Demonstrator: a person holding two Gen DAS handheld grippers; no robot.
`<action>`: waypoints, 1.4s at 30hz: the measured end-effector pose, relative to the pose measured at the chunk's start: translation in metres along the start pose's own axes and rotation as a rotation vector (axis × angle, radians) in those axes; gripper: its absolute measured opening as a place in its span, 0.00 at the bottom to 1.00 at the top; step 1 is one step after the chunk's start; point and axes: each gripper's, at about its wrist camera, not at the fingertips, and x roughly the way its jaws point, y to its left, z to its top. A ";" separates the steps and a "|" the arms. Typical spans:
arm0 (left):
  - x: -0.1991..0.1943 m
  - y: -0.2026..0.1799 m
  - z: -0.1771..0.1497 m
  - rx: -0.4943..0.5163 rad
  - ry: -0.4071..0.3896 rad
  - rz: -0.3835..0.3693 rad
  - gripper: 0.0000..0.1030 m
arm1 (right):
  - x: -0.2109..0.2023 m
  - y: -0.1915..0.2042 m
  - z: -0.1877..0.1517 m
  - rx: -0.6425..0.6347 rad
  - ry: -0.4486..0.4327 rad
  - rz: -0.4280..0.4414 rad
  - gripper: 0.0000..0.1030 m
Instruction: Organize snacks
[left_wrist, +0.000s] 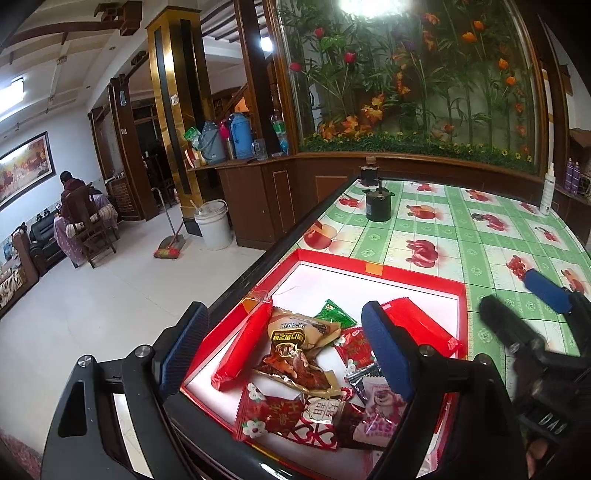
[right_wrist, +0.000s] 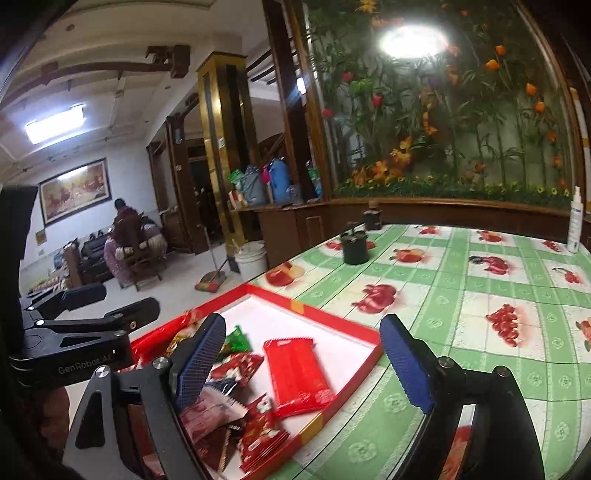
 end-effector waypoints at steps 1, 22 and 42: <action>-0.002 0.000 -0.002 0.000 -0.006 0.002 0.83 | 0.001 0.004 -0.002 -0.013 0.010 0.010 0.84; 0.005 0.022 -0.018 -0.048 0.015 0.037 0.83 | 0.005 0.024 -0.012 -0.112 0.047 0.028 0.84; 0.013 0.020 -0.023 -0.032 0.051 0.044 0.83 | 0.007 0.021 -0.012 -0.105 0.055 0.025 0.84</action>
